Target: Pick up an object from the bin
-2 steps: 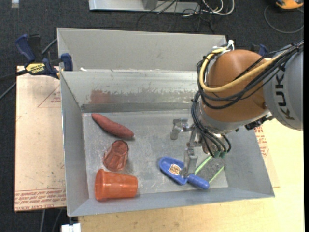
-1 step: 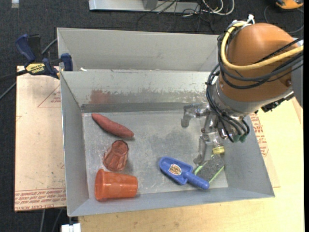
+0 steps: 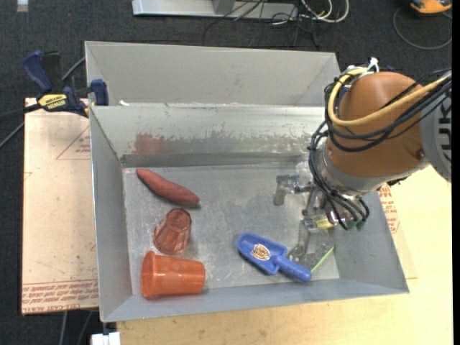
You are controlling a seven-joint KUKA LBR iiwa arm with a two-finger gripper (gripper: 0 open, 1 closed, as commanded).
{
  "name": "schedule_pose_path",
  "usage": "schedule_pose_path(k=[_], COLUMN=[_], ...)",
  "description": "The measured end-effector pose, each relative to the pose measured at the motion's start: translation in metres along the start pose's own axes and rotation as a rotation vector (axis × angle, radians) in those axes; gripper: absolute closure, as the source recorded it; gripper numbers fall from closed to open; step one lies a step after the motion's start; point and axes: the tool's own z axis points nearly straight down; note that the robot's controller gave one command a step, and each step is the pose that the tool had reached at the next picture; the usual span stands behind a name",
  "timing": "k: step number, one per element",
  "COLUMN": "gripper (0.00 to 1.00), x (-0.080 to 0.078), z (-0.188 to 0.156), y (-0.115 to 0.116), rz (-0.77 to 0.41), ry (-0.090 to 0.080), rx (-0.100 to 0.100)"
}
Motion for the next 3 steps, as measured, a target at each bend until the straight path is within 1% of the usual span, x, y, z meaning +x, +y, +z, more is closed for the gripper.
schedule_pose_path(k=[1,2,3], gripper=[0.00,0.00,0.00], x=[0.003,0.010,0.011], z=[0.028,0.082,0.118], y=[0.034,0.039,0.004], rz=[-0.003,-0.053,-0.011], ry=[0.007,0.005,0.011], rx=[-0.001,-0.001,-0.001])
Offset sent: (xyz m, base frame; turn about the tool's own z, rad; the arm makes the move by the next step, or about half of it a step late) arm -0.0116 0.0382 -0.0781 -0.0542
